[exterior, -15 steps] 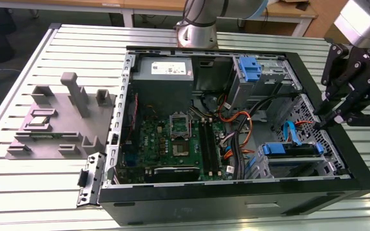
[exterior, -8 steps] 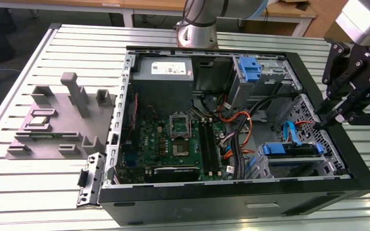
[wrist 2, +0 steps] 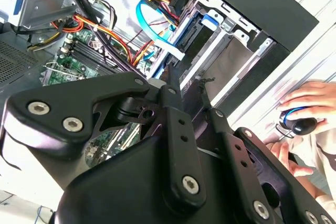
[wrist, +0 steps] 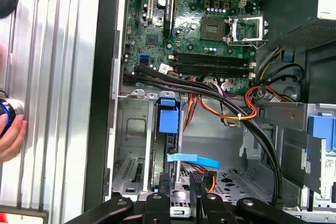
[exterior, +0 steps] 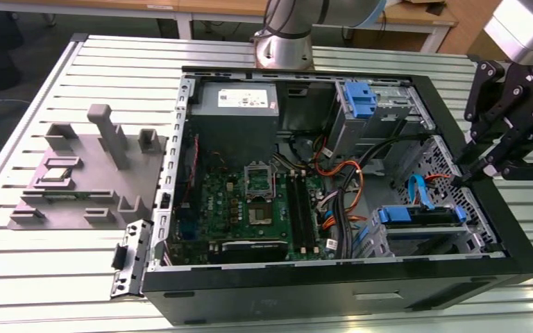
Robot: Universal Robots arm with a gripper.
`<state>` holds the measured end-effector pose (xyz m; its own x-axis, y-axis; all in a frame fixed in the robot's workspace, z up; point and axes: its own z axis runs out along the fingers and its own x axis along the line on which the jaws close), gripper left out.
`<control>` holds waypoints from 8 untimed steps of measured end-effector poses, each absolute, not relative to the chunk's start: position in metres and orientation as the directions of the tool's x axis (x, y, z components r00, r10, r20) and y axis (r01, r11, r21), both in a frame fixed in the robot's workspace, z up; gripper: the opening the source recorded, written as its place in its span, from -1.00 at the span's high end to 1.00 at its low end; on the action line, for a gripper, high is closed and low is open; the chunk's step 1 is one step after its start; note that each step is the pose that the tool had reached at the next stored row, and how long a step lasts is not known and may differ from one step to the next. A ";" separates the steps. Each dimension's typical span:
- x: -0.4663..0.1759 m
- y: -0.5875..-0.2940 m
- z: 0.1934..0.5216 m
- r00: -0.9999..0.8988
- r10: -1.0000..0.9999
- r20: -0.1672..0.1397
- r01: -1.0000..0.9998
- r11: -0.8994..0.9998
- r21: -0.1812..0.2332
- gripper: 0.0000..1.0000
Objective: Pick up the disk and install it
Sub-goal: 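Insert the second disk wire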
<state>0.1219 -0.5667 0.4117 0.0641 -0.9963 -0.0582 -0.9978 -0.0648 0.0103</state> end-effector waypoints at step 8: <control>0.134 -0.565 0.411 0.064 -0.996 -0.058 -0.998 -0.065 0.010 0.41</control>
